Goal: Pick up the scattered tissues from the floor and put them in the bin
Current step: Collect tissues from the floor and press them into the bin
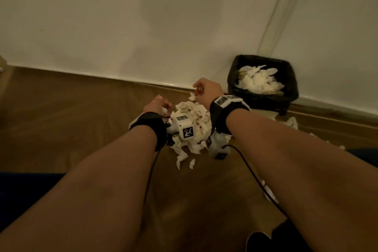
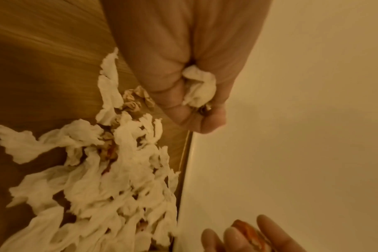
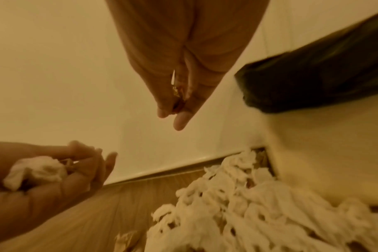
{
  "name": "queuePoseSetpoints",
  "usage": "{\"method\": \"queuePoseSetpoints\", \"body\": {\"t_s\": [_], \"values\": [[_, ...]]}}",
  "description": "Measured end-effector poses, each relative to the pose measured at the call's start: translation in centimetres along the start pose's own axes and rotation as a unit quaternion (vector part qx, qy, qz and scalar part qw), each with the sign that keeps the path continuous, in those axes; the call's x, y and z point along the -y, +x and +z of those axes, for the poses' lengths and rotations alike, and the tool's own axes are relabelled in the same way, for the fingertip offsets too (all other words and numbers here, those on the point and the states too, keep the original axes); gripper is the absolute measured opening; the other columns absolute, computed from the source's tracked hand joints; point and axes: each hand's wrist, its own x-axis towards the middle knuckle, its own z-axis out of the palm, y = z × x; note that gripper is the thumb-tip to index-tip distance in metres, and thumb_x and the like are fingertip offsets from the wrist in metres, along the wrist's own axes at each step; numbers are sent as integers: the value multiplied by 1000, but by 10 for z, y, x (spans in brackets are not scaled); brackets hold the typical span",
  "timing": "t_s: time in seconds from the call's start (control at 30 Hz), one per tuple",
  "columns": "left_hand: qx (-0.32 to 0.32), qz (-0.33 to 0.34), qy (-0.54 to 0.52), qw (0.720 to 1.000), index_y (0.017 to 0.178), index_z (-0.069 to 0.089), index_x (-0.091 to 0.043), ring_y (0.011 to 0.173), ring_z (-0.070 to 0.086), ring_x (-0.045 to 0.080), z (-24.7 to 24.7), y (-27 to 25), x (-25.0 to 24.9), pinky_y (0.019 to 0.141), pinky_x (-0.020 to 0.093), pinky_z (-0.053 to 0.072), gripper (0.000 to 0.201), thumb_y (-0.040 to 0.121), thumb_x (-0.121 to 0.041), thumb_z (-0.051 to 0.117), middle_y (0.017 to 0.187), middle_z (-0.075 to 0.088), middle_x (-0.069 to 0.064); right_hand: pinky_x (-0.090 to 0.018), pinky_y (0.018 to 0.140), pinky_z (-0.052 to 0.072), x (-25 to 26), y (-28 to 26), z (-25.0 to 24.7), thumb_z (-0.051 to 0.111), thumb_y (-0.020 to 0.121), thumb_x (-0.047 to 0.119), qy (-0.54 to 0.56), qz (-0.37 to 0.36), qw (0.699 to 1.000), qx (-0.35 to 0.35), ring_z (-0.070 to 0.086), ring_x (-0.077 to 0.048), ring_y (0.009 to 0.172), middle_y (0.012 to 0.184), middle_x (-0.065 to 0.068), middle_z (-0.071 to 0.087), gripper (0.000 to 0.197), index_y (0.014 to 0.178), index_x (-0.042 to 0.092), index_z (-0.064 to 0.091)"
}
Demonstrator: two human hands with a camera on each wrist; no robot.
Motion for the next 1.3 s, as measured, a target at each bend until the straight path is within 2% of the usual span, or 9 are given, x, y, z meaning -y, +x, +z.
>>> {"method": "queuePoseSetpoints", "body": {"t_s": [0.13,0.27,0.43,0.6,0.73,0.93,1.07,1.2,1.3], "values": [[71,-6,-75,995,71,45,-16,30,30,8,47,-18,-12,29,11,19,35,100,-35,38,65,39,-3,-16,80,45,-11,-9,-49,63,85,6,41,28,997,-53,60,-19,104,112,-7,65,34,119,10,57],[84,4,-36,996,63,31,-17,44,22,13,89,-35,-26,42,21,17,40,100,-31,24,60,29,-1,-6,71,37,-26,-19,-101,58,89,6,85,66,988,-114,59,-18,104,109,-5,63,34,122,8,55],[106,27,-27,994,61,32,-17,39,19,14,146,-57,-44,42,16,15,34,95,-20,27,43,31,-2,-23,92,48,-49,-21,-155,60,87,4,163,122,956,-212,62,-22,103,112,-10,66,35,121,8,56],[187,30,2,982,58,27,-20,37,28,12,192,-69,-41,38,18,25,36,93,-10,31,41,34,-3,-37,87,55,-78,-21,-188,60,87,4,277,167,909,-263,64,-21,88,90,-5,64,29,116,8,58],[181,34,143,972,68,41,-19,56,41,12,216,-54,-28,39,17,41,30,96,-9,42,68,42,2,-39,89,54,-105,-20,-193,67,84,14,269,203,910,-242,65,-26,98,100,-7,68,27,110,13,60],[234,-49,142,961,109,56,-10,117,48,28,239,-29,-9,103,44,40,19,97,-23,49,122,50,12,-39,102,46,-125,-13,-186,63,87,10,230,223,936,-143,57,-31,116,128,-15,58,42,127,5,55],[230,-50,135,962,146,27,-16,135,36,30,235,-21,0,109,44,34,50,100,-31,40,148,35,11,-38,105,41,-130,-9,-179,46,92,0,189,226,951,-92,49,-33,123,137,-15,49,45,137,9,46],[228,-20,112,967,140,40,-10,121,50,23,225,-19,0,97,35,42,45,99,-29,42,136,50,6,-40,100,47,-133,-8,-172,48,91,4,216,226,944,-111,56,-32,116,128,-15,58,37,127,9,57],[218,17,82,972,119,55,-13,79,59,13,213,-19,-6,72,28,49,26,97,-24,47,92,62,-1,-44,93,52,-129,-9,-164,52,90,12,244,215,934,-148,64,-28,101,115,-18,65,27,113,5,64]]}}
